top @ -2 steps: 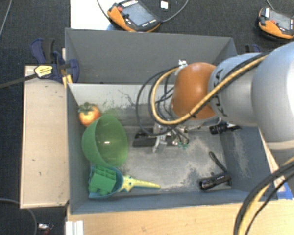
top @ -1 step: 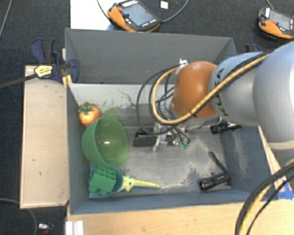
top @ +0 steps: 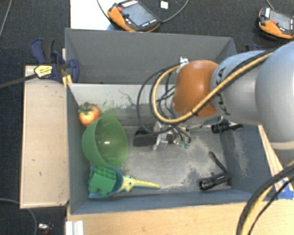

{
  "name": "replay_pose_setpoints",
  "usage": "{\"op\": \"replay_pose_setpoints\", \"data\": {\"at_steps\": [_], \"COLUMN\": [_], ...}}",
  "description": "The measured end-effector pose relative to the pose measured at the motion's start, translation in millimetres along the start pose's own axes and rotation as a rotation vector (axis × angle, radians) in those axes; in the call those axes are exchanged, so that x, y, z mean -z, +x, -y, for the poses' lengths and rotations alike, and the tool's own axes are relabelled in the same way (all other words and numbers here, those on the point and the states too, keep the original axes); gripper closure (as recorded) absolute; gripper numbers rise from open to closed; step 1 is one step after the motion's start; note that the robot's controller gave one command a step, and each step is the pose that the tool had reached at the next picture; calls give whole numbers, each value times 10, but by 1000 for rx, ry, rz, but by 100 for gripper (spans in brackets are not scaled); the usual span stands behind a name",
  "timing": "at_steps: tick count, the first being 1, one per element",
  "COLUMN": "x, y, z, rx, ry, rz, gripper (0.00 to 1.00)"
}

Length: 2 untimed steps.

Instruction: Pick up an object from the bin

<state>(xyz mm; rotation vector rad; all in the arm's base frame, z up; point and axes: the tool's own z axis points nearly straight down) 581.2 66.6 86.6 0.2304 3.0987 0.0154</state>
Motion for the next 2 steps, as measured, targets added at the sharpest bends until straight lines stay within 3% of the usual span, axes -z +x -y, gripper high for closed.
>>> {"op": "replay_pose_setpoints", "data": {"at_steps": [2], "x": [180], "y": [2], "z": [-1], "rx": [-1], "ry": [-1], "rz": [-1], "gripper": [100]}}
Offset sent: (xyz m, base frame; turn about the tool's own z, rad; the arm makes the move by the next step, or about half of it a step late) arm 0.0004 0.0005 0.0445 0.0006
